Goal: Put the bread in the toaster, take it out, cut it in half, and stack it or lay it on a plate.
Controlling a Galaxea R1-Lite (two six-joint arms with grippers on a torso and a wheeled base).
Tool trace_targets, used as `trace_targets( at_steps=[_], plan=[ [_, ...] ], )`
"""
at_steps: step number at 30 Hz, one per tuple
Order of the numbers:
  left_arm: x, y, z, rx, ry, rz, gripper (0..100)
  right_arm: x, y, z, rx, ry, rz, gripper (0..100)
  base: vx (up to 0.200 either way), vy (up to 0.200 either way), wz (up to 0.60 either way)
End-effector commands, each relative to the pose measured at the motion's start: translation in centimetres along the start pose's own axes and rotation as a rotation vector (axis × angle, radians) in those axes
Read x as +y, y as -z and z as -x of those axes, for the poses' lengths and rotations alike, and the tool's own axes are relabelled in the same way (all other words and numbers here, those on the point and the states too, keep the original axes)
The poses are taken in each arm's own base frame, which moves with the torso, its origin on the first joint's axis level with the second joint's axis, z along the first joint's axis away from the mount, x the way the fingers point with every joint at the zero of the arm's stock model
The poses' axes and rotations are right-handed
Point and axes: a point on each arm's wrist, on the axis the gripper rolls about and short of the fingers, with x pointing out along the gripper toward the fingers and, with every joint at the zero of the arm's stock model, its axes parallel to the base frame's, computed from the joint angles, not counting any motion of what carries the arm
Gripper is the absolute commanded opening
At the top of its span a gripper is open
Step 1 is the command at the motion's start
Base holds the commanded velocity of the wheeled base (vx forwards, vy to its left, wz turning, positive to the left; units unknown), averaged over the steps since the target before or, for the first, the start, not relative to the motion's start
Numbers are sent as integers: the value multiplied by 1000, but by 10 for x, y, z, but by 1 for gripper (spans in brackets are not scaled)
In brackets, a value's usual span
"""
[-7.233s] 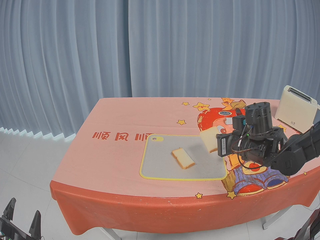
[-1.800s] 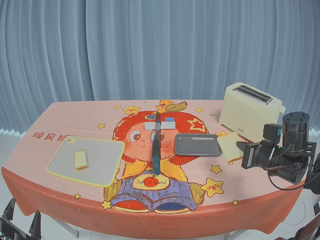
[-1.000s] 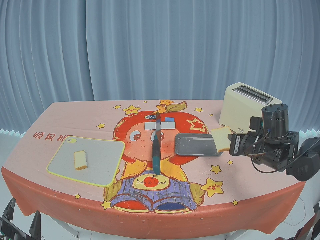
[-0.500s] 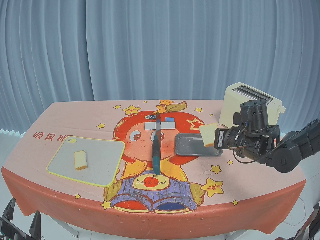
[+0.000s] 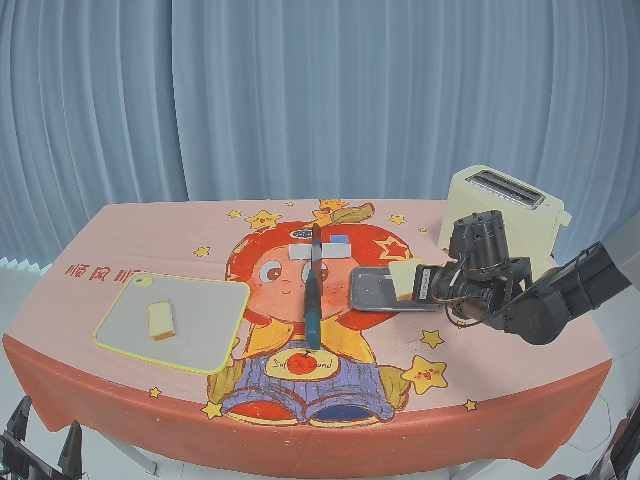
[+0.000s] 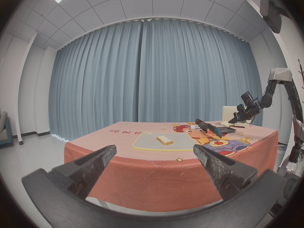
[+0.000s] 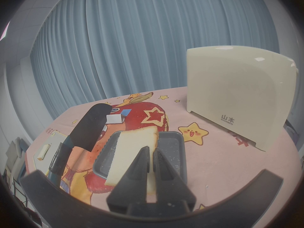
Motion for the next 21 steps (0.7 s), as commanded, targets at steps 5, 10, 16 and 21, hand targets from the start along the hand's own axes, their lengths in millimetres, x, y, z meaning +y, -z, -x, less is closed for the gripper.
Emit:
trace_targets(
  at_steps=[5,10,16,21],
  plan=[
    [0,5,-1,7,-1,0,100,4,7,-20,20,11,-20,0,0,0,0],
    [0,5,-1,7,0,0,100,5,6,-21,23,9,-24,0,0,0,0],
    [0,5,-1,7,-1,0,100,5,8,-23,28,13,-23,0,0,0,0],
    [0,5,-1,7,-1,0,100,5,10,-24,34,14,-22,0,0,0,0]
  ],
)
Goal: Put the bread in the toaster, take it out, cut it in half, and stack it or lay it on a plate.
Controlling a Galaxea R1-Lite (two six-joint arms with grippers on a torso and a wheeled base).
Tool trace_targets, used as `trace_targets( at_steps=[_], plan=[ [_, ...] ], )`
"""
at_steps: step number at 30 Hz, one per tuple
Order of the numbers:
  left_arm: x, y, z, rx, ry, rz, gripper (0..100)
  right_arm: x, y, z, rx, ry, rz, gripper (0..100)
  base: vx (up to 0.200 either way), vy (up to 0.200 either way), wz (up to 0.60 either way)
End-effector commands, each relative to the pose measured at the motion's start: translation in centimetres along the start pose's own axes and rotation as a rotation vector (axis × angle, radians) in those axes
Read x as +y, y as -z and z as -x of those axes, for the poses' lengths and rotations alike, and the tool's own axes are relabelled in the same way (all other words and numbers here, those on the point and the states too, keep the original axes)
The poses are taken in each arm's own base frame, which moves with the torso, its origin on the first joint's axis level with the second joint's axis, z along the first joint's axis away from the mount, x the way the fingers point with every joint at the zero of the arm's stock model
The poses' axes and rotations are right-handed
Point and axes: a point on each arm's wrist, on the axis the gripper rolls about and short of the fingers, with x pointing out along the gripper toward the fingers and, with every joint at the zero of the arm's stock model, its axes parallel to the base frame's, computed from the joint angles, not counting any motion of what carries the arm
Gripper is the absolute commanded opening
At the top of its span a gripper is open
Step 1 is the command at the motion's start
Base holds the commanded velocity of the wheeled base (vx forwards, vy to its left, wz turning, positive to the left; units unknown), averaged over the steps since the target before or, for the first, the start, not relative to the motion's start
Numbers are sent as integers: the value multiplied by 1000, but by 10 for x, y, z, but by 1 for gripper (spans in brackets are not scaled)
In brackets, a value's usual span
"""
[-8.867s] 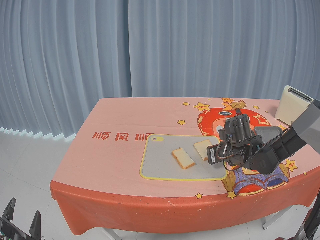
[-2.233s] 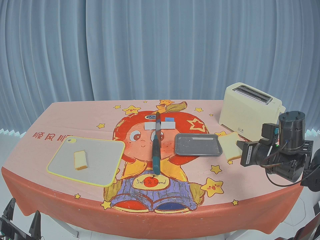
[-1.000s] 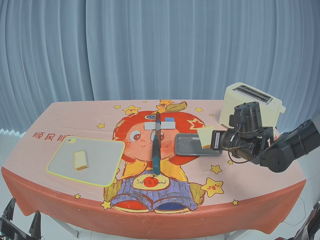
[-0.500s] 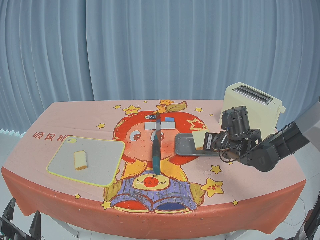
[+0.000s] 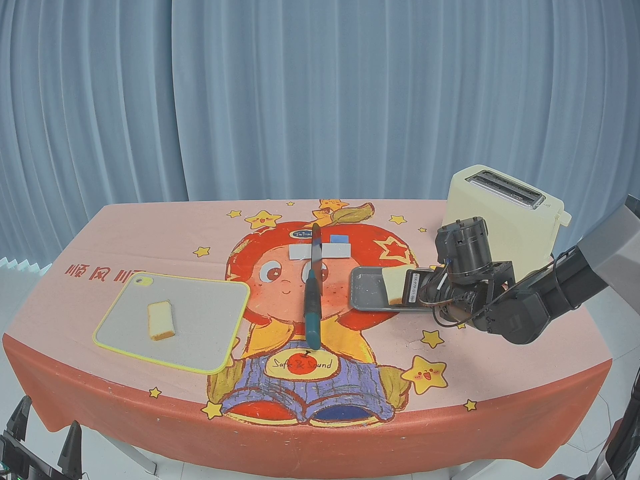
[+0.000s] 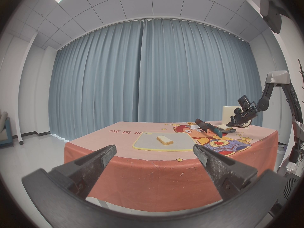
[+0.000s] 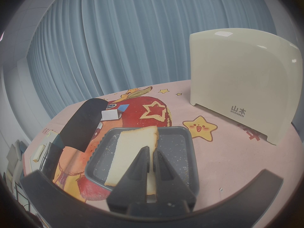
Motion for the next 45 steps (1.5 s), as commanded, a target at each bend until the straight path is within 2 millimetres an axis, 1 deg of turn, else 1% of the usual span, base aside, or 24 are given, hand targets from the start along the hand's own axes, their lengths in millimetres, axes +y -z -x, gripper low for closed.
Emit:
trace_targets(
  at_steps=[1,27,45],
  plan=[
    [0,5,-1,7,-1,0,100,1,2,-2,2,0,1,0,0,0,0],
    [0,5,-1,7,-1,0,100,-1,5,-3,10,3,3,0,0,0,0],
    [0,5,-1,7,-1,0,100,8,4,-1,7,-16,12,0,0,0,0]
  ],
)
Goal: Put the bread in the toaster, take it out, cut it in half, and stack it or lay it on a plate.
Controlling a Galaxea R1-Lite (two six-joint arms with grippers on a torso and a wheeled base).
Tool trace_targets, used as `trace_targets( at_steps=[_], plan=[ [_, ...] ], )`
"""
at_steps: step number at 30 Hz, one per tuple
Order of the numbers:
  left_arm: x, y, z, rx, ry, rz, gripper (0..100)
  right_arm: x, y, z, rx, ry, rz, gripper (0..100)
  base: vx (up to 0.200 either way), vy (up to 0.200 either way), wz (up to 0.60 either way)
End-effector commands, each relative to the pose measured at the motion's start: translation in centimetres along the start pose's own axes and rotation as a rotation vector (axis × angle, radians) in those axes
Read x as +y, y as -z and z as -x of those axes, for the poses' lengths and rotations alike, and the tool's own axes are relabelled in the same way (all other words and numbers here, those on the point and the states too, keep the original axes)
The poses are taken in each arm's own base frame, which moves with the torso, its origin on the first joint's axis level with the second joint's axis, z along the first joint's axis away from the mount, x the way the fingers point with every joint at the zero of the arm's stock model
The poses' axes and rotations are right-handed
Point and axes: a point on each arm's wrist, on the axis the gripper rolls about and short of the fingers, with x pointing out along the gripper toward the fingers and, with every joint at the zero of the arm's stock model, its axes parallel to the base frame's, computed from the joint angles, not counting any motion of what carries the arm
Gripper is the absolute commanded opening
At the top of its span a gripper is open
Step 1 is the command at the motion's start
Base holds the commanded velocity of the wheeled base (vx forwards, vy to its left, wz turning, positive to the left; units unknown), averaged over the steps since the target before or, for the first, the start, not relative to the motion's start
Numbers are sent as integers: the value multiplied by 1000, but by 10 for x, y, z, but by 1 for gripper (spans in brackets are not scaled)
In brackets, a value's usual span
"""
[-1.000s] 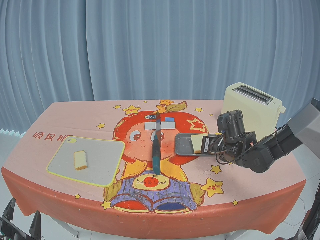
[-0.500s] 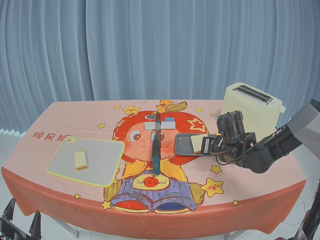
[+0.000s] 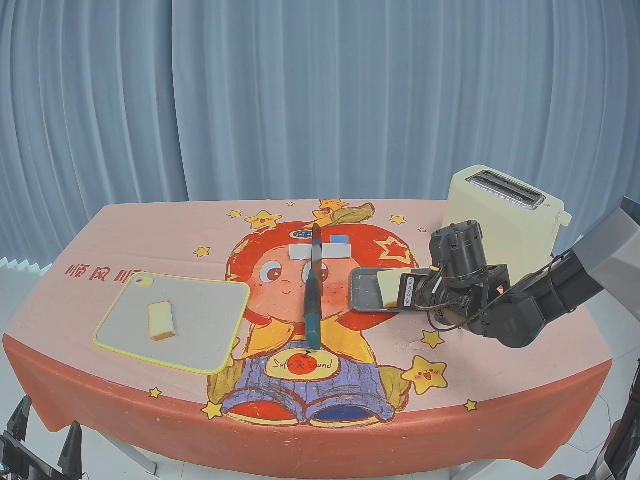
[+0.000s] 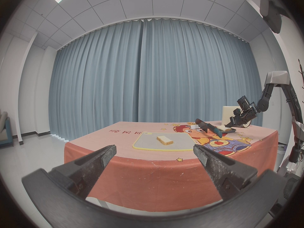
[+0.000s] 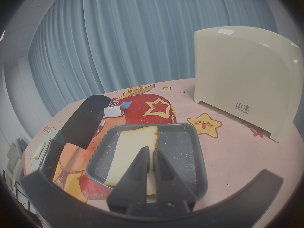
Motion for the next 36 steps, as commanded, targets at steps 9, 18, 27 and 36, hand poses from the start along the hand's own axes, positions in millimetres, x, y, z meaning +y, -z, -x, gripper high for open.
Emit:
trace_targets(
  at_steps=[9,18,27,36],
  plan=[
    [0,5,-1,7,-1,0,100,3,-2,1,-15,-9,-4,100,0,0,0],
    [0,5,-1,7,-1,0,100,7,-5,5,-26,-21,-6,100,0,0,0],
    [0,5,-1,7,-1,0,100,10,-8,11,-39,-35,-8,100,0,0,0],
    [0,5,-1,7,-1,0,100,13,-11,19,-57,-39,-7,100,0,0,0]
  ],
)
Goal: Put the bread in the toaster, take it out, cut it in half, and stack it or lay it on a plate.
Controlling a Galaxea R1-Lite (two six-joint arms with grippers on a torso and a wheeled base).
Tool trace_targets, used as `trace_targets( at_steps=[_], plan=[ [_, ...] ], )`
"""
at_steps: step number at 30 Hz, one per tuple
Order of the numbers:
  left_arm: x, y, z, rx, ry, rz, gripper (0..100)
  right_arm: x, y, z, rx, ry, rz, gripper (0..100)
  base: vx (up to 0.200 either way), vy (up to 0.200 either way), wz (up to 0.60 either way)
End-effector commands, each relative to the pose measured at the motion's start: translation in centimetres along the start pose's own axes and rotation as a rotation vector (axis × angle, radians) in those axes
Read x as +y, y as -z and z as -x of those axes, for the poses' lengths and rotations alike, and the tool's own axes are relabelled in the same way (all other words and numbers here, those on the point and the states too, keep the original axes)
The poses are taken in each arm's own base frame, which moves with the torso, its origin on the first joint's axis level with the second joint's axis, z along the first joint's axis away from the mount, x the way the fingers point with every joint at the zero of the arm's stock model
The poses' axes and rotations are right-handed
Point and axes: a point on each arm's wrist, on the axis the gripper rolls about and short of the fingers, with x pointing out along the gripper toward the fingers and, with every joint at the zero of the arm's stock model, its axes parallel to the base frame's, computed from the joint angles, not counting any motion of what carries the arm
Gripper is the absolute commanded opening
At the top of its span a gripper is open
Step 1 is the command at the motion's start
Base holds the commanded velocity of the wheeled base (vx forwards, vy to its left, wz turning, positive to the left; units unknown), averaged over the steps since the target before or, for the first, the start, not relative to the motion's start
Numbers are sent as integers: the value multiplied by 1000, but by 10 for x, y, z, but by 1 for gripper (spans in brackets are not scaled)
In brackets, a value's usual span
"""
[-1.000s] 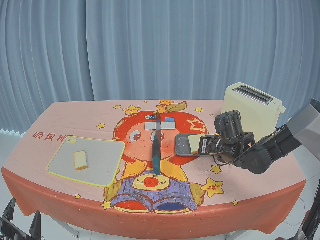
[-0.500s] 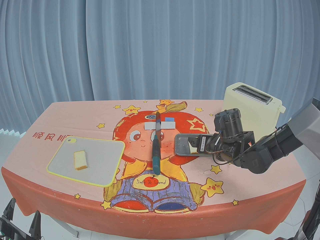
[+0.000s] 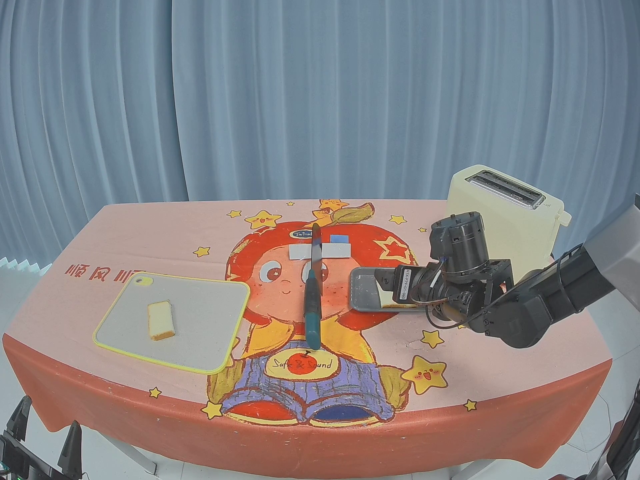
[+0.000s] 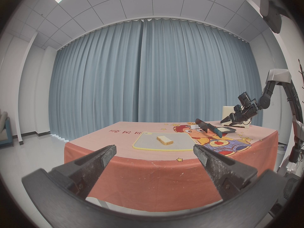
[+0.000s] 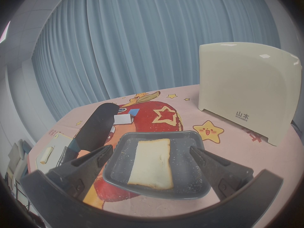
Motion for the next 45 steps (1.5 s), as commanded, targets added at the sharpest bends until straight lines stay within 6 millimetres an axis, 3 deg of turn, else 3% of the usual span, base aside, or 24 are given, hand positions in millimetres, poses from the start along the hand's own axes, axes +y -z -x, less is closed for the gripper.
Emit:
trace_targets(
  at_steps=[1,9,18,32,45],
  plan=[
    [0,5,-1,7,0,0,100,1,-3,4,-10,-7,-1,100,0,0,0],
    [0,5,-1,7,0,0,100,2,-8,11,-30,-14,-5,100,0,0,0],
    [0,5,-1,7,0,0,100,8,-15,60,-77,-63,5,100,0,0,0],
    [0,5,-1,7,0,0,100,-2,-23,70,-101,-56,-26,100,0,0,0],
    [0,5,-1,7,0,0,100,-11,-31,100,-140,-82,-46,100,0,0,0]
  ],
)
